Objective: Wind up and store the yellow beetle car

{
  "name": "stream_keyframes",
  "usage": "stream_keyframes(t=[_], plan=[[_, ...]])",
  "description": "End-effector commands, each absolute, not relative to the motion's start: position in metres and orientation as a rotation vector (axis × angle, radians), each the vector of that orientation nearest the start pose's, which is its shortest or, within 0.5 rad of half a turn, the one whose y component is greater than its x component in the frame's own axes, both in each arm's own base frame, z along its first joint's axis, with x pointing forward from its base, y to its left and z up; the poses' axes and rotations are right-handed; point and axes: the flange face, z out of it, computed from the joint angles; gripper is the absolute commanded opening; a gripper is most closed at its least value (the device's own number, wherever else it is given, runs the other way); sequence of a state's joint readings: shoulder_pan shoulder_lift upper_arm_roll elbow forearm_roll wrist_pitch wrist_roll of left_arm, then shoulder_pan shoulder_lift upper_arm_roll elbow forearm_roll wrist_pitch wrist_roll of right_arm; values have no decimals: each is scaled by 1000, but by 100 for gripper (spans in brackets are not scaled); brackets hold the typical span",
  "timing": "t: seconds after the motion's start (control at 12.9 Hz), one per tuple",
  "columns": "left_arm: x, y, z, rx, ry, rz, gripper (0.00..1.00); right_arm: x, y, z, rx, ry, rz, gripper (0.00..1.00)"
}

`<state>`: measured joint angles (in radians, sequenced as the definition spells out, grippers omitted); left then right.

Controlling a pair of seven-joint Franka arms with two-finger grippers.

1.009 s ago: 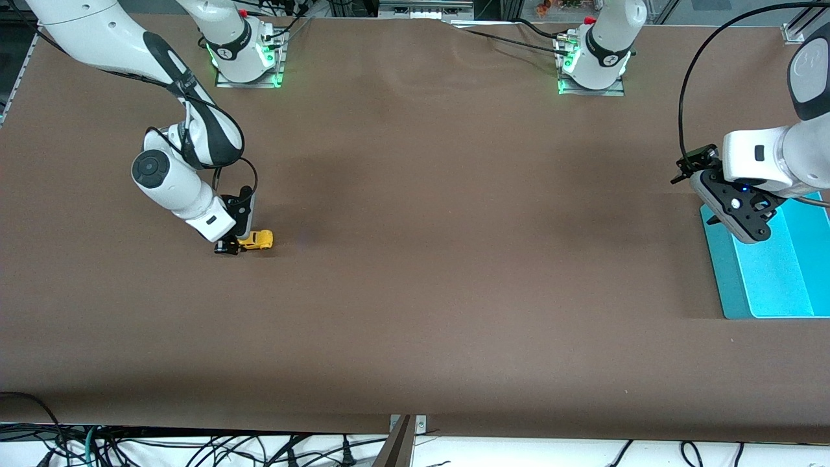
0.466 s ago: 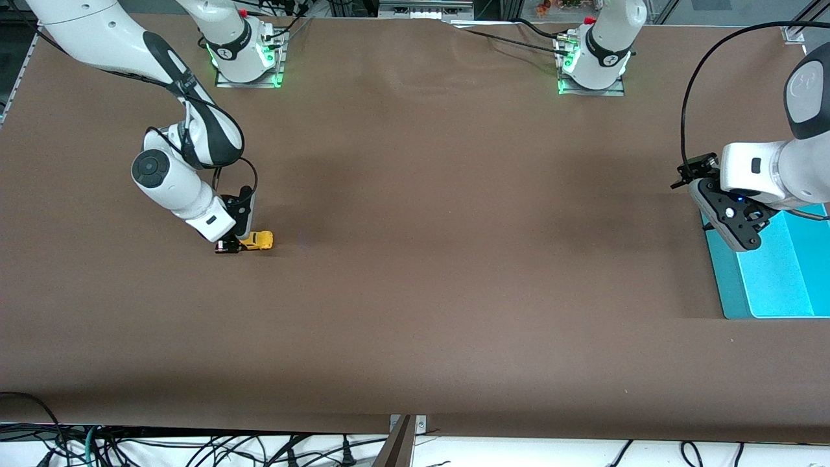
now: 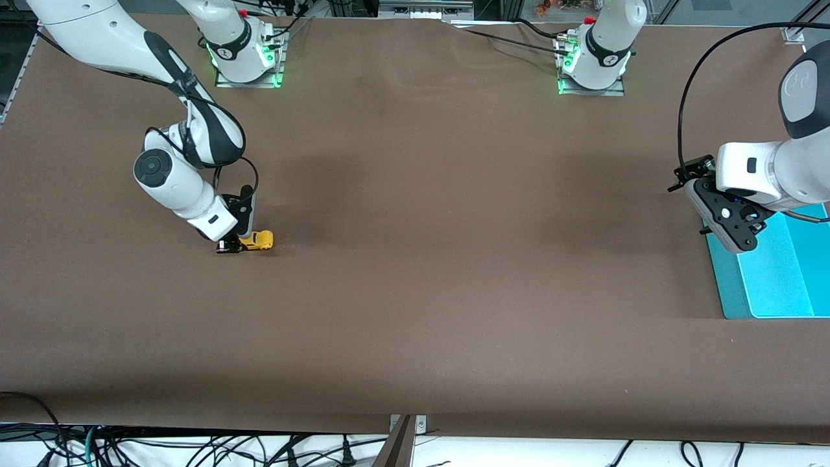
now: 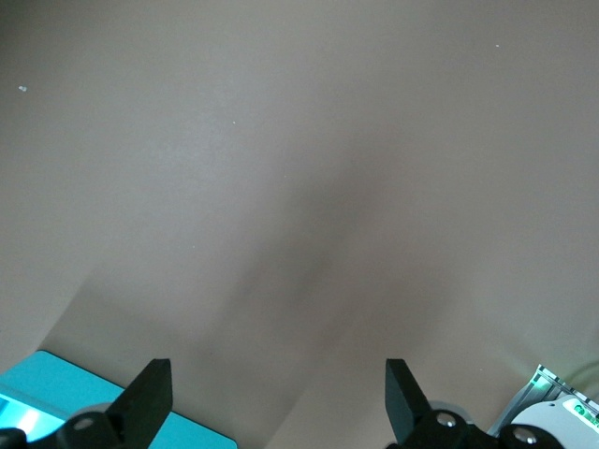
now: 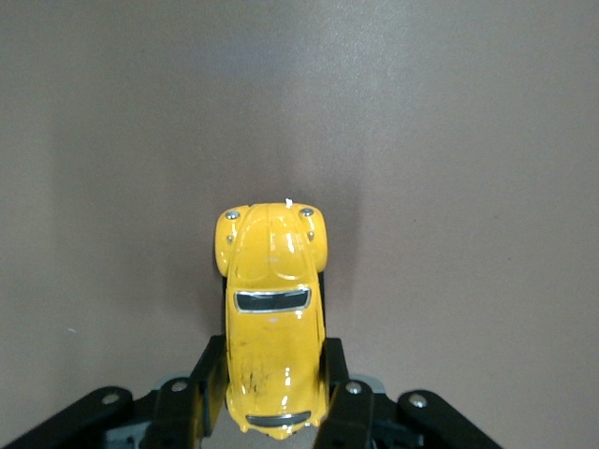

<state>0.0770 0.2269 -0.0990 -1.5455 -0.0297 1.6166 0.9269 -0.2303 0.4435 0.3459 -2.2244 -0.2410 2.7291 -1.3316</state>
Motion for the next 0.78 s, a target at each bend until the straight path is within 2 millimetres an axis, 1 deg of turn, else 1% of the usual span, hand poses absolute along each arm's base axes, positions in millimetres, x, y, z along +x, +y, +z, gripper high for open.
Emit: stream_keyframes(t=[0.0, 0.08, 0.31, 0.39, 0.54, 0.7], plan=[[613, -3, 514, -2894, 1489, 159, 100, 549, 66, 181, 2109, 2287, 172, 13], [613, -4, 511, -2896, 1492, 170, 100, 549, 59, 176, 2116, 2290, 165, 13], [612, -5, 503, -2902, 1495, 198, 100, 550, 25, 165, 2105, 2299, 183, 13], [609, -11, 498, -2899, 1512, 237, 100, 551, 14, 163, 2099, 2302, 187, 13], [606, -12, 488, -2902, 1525, 274, 100, 550, -9, 162, 2075, 2318, 182, 13], [606, -15, 488, -2896, 1531, 276, 100, 548, -40, 155, 2044, 2352, 177, 13]])
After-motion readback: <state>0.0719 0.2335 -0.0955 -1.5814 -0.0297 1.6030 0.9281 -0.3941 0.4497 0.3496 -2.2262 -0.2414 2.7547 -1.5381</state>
